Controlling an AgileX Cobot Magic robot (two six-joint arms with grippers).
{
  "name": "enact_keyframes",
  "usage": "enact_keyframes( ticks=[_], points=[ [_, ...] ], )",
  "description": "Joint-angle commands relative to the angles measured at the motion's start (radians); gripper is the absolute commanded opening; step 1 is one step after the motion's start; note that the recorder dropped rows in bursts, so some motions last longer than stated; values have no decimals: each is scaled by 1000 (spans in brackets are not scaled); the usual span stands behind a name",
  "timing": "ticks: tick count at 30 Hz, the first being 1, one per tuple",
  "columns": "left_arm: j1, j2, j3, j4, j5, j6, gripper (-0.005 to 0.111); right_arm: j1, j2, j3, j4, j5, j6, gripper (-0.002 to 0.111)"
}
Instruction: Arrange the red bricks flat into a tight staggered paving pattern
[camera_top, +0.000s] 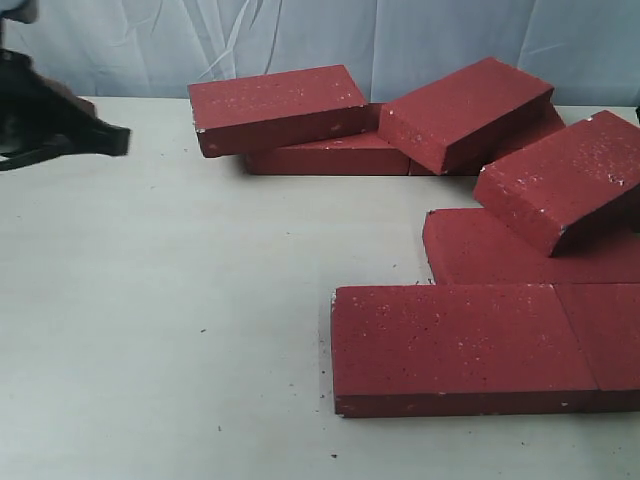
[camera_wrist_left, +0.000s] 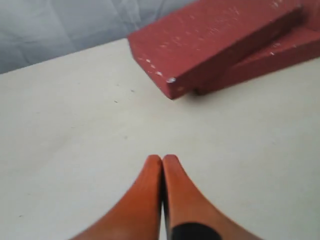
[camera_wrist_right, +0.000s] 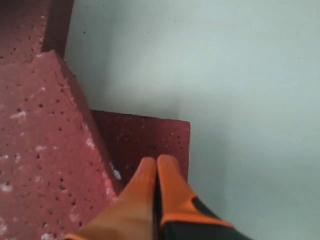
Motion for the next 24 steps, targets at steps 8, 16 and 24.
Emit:
enact_keyframes(
  ticks=[8,16,24],
  points=[
    [-283,334,-216,-36,57,113,0,-3,4,-4,26,70,-50,-1],
    [-332,526,-414,-332,97,387,0,-3,-42,-4,28,189,-57,-1],
    [-334,662,-582,-680,164,700,0,-3,-78,-4,137,265,-57,-1]
  ],
)
